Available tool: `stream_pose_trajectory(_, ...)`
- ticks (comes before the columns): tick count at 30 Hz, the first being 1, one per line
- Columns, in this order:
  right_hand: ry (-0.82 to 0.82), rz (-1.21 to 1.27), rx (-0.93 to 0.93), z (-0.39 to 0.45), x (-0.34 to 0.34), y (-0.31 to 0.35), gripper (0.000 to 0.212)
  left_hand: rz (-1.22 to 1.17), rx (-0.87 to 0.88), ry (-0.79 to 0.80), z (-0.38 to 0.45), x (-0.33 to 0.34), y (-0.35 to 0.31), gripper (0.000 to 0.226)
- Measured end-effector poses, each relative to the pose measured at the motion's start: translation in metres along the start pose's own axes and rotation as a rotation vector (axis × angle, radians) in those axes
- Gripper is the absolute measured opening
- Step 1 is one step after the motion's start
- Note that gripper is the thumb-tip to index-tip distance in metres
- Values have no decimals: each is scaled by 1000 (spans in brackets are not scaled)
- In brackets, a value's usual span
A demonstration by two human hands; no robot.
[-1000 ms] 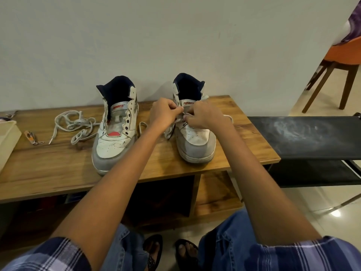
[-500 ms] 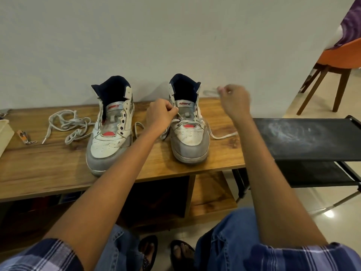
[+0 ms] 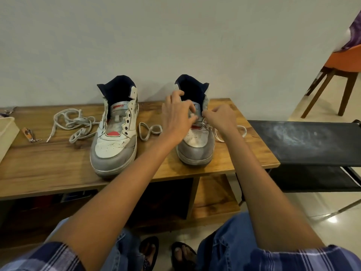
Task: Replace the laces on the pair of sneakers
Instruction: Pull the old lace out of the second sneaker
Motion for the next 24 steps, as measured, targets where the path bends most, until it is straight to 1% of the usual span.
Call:
stream_pose_trajectory(2, -9, 163, 51, 0, -2, -6, 38, 54, -1, 76, -3, 5, -2, 23)
stream_pose_trajectory(3, -16, 199, 67, -1, -2, -7, 38, 64, -8, 112, -4, 7, -3, 23)
stream_pose_trajectory(7, -10, 213, 77, 0, -1, -6, 37, 54, -11, 194, -5, 12, -6, 22)
stream_pose_trajectory(9, -9, 178, 49, 0, -1, -4, 33, 22, -32, 163, -6, 16, -5, 19)
stream_pose_trajectory(11, -5, 141, 19, 1, 0, -4, 27, -46, -85, 47, -6, 15, -2, 15)
stream_pose_trajectory(12, -2, 126, 4, 1, -1, -4, 25, -127, -179, -28, -6, 10, 1, 13)
stream_pose_trajectory(13, 2, 113, -16, 2, -2, -4, 24, -289, -374, -91, -6, 6, 10, 13)
stream_pose_trajectory(14, 4, 100, -40, 2, -3, -3, 26, -559, -656, -131, -9, 2, 21, 16)
stream_pose_trajectory(15, 1, 89, -64, 3, -4, -3, 30, -851, -923, -131, -13, 4, 28, 18)
stream_pose_trajectory(16, -2, 71, -91, 4, -4, -2, 32, -1014, -1081, -136, -17, 5, 31, 20)
stream_pose_trajectory(17, -2, 46, -119, 4, -3, 0, 33, -1023, -1107, -143, -17, 3, 35, 21)
stream_pose_trajectory(18, -2, 7, -146, 4, -2, 2, 32, -925, -1027, -134, -14, 3, 39, 23)
stream_pose_trajectory(19, -6, -38, -171, 4, 0, 5, 32, -760, -891, -127, -10, 1, 41, 22)
stream_pose_trajectory(21, -20, -109, -206, 5, 2, 9, 33, -406, -588, -98, -5, -5, 35, 24)
stream_pose_trajectory(23, -26, -134, -237, 5, 2, 11, 34, -133, -248, -87, 2, -5, 21, 37)
stream_pose_trajectory(24, -26, -140, -245, 5, 2, 11, 33, -18, -102, -72, 3, -5, 12, 37)
Point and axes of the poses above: each hand's wrist, its own z-axis towards the middle knuckle, its own x-axis out of the palm, y = z × x, the point moved 5 cm from there along z, towards the middle knuckle, and after that the axes turned 4 degrees about -y, right-handed, at the moved point
